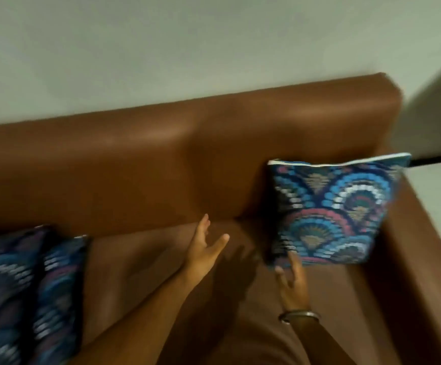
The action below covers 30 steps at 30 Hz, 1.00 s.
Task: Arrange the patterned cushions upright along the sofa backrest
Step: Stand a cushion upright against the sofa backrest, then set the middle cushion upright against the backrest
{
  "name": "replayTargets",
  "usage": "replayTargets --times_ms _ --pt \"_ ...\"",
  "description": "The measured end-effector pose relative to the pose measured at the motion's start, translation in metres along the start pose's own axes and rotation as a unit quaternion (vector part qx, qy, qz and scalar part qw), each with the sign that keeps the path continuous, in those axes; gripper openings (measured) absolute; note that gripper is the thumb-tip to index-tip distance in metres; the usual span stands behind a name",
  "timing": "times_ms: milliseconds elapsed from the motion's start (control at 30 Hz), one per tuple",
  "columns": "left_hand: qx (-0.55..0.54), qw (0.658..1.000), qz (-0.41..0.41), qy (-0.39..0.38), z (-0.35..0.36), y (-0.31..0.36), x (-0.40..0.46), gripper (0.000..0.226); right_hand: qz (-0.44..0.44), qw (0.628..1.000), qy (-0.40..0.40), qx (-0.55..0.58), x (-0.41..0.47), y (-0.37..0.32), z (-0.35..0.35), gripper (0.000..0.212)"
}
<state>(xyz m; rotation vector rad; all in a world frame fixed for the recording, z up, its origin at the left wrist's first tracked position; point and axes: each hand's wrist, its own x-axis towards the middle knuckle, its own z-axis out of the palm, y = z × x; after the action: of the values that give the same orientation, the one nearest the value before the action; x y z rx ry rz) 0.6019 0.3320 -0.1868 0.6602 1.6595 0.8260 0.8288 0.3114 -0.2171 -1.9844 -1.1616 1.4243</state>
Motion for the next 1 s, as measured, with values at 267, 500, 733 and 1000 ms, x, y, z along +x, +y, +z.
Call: replayTargets --times_ms 267,500,733,1000 --pt "0.295 0.887 -0.038 0.354 -0.435 -0.060 -0.124 0.072 -0.004 0.956 -0.292 0.017 -0.145 -0.130 0.335 0.049" --pt "0.108 0.901 -0.196 0.372 -0.657 -0.154 -0.151 0.104 0.187 0.903 -0.372 -0.104 -0.189 -0.177 0.518 0.102" --pt "-0.070 0.950 -0.154 0.262 -0.612 -0.113 -0.189 0.073 0.132 0.923 -0.358 -0.047 -0.205 -0.160 0.485 0.124" --pt "-0.177 0.969 0.001 0.172 -0.376 -0.026 -0.167 0.025 -0.005 0.982 -0.178 0.066 -0.111 -0.143 0.245 0.091"
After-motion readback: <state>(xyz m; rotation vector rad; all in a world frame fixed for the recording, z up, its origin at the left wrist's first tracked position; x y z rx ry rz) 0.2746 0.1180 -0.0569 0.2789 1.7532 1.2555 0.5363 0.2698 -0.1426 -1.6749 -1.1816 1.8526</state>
